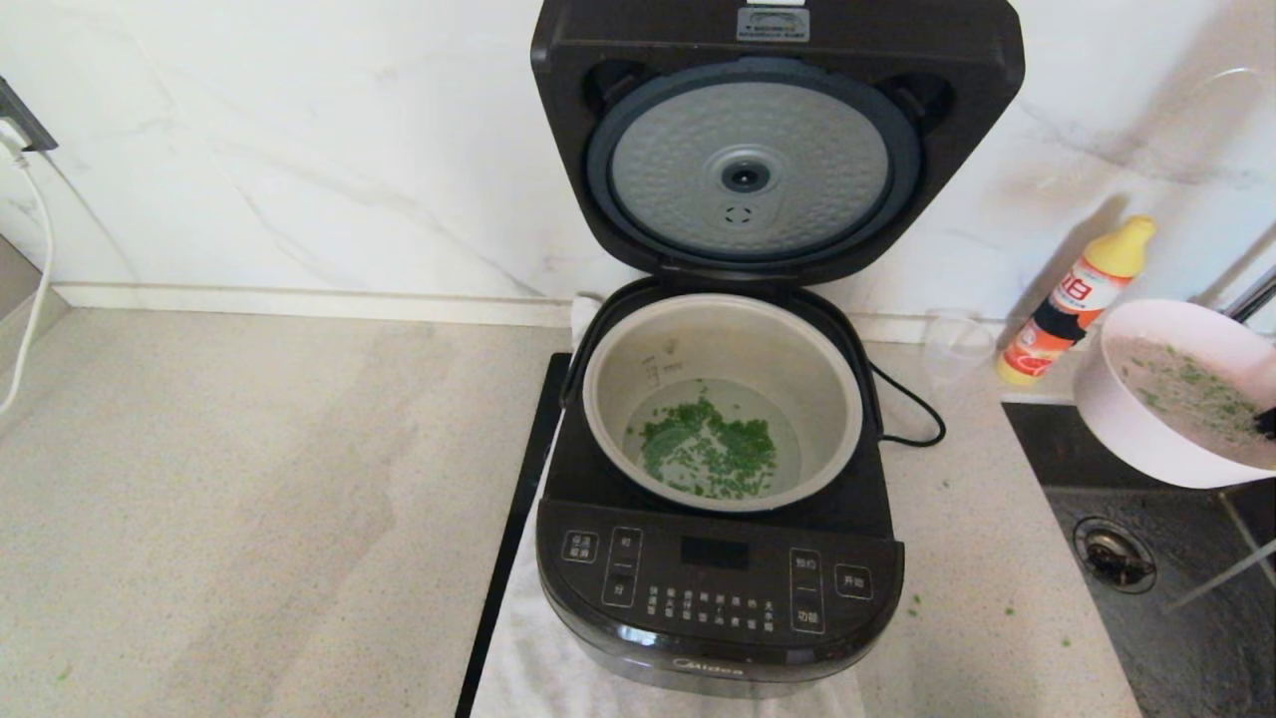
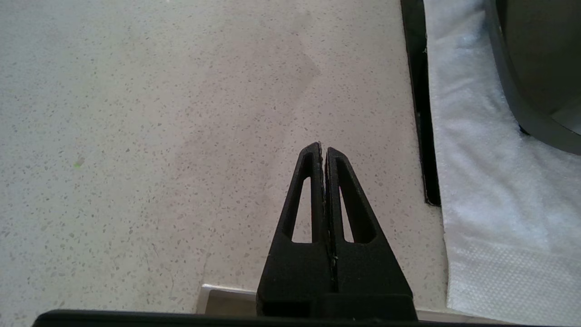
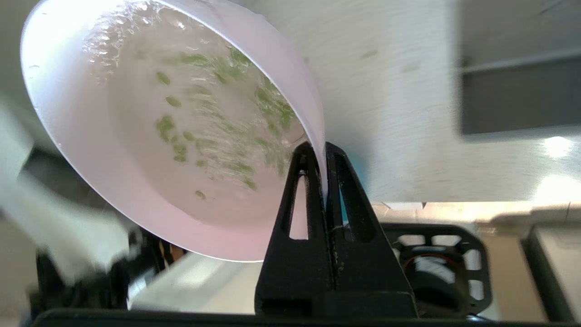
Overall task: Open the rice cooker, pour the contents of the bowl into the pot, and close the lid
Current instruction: Pour the water from the bowl into the rice cooker
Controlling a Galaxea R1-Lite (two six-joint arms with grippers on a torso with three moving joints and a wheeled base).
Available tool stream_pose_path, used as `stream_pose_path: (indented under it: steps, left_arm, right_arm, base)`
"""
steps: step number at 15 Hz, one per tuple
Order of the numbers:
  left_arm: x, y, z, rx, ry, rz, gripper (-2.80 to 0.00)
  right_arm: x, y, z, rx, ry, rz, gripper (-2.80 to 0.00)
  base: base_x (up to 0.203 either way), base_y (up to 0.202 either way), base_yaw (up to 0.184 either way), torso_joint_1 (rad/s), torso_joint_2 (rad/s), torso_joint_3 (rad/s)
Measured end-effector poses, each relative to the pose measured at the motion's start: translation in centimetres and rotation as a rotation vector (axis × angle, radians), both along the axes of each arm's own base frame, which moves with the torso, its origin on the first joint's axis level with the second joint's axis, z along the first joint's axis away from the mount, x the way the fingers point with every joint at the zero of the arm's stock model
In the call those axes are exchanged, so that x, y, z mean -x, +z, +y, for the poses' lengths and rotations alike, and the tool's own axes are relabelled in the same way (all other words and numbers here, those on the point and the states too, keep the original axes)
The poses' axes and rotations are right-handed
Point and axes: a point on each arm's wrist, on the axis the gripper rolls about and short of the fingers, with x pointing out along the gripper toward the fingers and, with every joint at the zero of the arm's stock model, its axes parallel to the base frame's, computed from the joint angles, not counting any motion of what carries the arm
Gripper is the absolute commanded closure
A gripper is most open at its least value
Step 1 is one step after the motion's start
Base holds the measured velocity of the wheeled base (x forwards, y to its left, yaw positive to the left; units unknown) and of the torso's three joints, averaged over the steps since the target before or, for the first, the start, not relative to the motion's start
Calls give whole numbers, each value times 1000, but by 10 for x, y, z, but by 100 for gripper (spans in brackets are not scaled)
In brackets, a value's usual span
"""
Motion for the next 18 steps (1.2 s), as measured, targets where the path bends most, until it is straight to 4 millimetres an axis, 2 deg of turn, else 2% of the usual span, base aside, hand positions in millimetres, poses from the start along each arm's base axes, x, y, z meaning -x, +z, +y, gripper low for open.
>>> stream_pose_path:
  steps: [2,8,13,18]
  left_arm:
    - [0,0,0,0,0,0,0]
    - [0,0,0,0,0,-1,0]
    - [0,0,0,0,0,-1,0]
    - [0,0,0,0,0,-1,0]
  right_arm:
    - [10,9,26,16,80,-24,0]
    - [23,21,76,12,309,-117,0]
    - [13,20,121,70,375,-180,0]
    - [-1,7,164,101,439,-175,0]
  base:
    - [0,0,0,0,0,0]
    - [0,0,0,0,0,0]
    - [0,0,0,0,0,0]
    - [0,0,0,0,0,0]
